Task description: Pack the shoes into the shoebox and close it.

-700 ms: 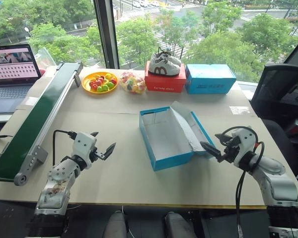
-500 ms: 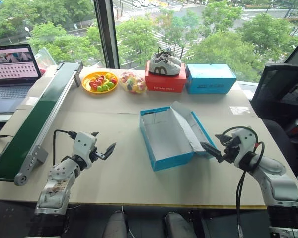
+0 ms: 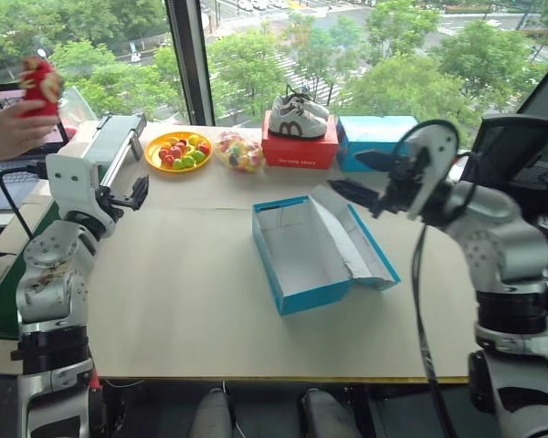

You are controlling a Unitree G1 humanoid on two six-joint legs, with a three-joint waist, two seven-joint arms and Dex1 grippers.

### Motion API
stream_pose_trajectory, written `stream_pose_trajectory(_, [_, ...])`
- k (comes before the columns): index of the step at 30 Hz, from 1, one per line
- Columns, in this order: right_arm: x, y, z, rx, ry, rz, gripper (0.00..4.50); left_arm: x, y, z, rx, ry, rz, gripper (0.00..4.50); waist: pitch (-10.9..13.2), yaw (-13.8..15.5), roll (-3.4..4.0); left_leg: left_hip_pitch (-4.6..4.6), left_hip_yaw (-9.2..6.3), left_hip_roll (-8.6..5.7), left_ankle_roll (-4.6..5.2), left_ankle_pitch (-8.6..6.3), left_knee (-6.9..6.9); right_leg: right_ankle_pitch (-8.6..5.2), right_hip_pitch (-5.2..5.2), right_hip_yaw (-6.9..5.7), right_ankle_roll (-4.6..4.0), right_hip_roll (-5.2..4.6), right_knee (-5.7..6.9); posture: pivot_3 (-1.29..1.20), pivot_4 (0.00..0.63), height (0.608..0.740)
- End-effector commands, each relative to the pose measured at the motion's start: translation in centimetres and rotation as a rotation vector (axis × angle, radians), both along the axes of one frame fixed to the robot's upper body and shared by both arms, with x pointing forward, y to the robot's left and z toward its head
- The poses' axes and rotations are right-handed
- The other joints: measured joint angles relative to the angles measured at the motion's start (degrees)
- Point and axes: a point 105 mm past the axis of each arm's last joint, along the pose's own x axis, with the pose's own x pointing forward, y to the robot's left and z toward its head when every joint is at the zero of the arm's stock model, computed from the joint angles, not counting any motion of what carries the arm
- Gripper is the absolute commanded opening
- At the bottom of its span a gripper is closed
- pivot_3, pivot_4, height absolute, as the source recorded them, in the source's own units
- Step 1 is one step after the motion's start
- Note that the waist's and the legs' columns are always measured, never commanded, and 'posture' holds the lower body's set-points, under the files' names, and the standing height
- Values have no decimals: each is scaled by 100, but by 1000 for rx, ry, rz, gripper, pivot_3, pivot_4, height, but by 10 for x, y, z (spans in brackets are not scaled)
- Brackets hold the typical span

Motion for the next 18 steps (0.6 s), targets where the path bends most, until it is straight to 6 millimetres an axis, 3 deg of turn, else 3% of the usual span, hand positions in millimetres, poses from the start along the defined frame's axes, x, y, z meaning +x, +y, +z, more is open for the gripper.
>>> stream_pose_trajectory(1, [0, 23, 6, 8, -35, 53, 4384, -7, 11, 5, 12, -6, 66, 4500, 0, 37, 0, -7, 0, 0, 0, 0, 4, 1, -5, -2, -1, 0, 0, 0, 150, 740])
stream_pose_trajectory(9, [-10, 85, 2, 7, -33, 198, 4384, -10, 48, -9, -58, 54, 229, 4500, 0, 74, 2, -12, 0, 5, -2, 1, 8, 4, -19, -4, -5, 4, 10, 0, 150, 740])
stream_pose_trajectory(15, [-22, 96, -2, 3, -35, 216, 4384, -4, 64, -14, -55, 71, 295, 4500, 1, 120, 0, -21, 0, 4, -5, 3, 8, 5, -26, -9, -5, 2, 12, 0, 150, 740])
stream_pose_trajectory(18, [-24, 89, -2, 2, -22, 201, 4384, 3, 56, -16, -35, 71, 280, 4500, 0, 123, -1, -35, -1, 5, -10, 6, 7, 6, -42, -10, -7, 3, 15, 0, 150, 740])
